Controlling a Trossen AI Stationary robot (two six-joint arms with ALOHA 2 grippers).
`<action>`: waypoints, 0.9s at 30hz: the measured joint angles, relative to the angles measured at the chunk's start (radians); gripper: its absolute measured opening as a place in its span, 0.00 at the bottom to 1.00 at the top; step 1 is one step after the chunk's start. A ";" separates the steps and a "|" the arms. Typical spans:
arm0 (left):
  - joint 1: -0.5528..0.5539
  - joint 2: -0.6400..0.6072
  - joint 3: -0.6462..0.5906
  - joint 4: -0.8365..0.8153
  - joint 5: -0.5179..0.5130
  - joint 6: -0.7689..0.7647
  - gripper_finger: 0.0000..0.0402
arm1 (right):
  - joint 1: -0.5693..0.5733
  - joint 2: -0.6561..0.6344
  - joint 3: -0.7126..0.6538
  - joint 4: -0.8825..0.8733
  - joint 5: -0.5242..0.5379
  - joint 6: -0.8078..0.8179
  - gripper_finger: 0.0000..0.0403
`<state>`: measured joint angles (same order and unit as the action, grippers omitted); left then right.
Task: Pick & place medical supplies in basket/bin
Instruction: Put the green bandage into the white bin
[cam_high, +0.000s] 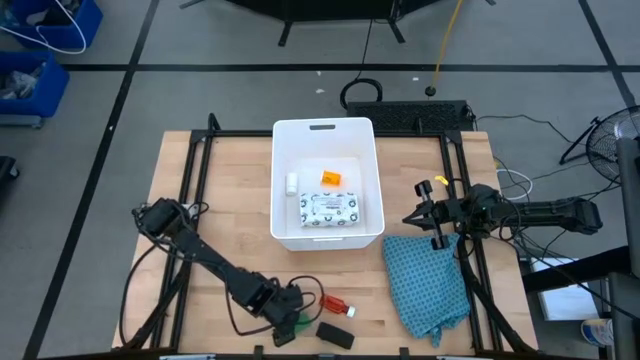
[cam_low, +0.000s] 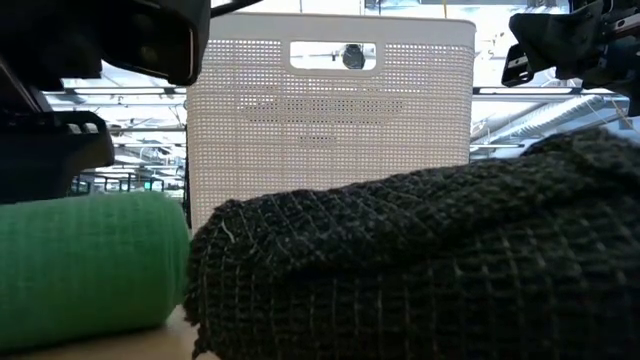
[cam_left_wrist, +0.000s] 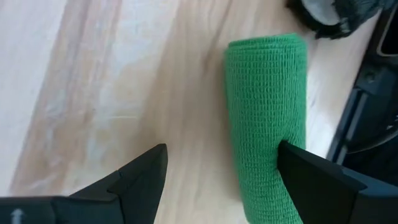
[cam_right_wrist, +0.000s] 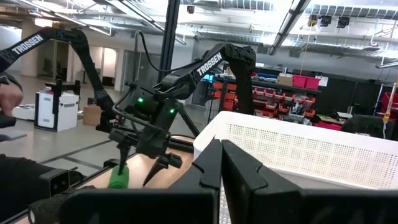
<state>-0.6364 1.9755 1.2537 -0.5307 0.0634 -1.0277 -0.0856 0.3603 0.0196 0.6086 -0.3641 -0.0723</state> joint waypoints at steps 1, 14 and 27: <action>0.005 0.000 0.000 -0.009 0.005 0.005 0.75 | 0.000 0.000 0.000 0.000 0.000 0.000 0.00; 0.032 -0.165 -0.005 -0.023 -0.051 0.085 0.75 | 0.000 0.000 0.000 0.001 0.000 -0.008 0.00; 0.000 -0.091 -0.003 -0.050 -0.081 0.032 0.75 | 0.000 0.001 0.000 0.006 0.000 -0.011 0.00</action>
<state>-0.6369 1.8844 1.2510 -0.5808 -0.0172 -0.9955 -0.0853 0.3611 0.0196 0.6148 -0.3638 -0.0830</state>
